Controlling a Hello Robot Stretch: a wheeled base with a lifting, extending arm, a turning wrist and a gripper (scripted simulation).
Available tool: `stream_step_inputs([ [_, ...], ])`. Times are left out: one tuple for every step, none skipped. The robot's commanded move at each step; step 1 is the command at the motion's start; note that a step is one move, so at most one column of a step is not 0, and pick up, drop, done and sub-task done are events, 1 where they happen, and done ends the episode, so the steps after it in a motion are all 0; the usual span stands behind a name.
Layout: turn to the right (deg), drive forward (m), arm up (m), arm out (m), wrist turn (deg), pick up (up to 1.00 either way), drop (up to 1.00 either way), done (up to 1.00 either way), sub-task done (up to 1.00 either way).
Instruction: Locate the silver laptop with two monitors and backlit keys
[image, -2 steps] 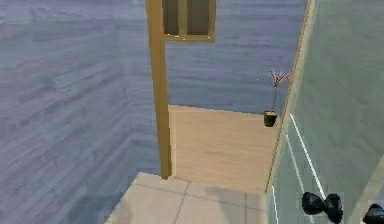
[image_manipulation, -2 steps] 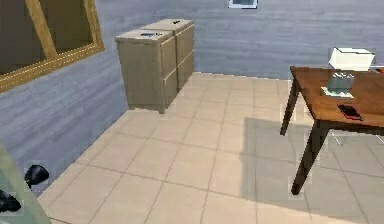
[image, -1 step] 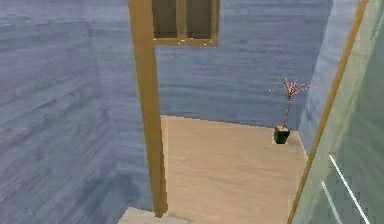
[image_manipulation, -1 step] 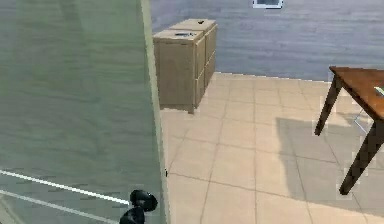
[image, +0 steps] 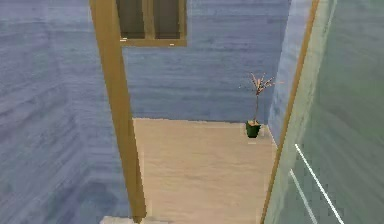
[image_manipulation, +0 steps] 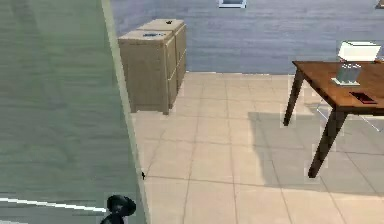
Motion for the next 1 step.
stream_step_inputs([
  [0.0, 0.8, 0.0, 0.0, 0.0, 0.0, 0.0, 0.0, 0.0],
])
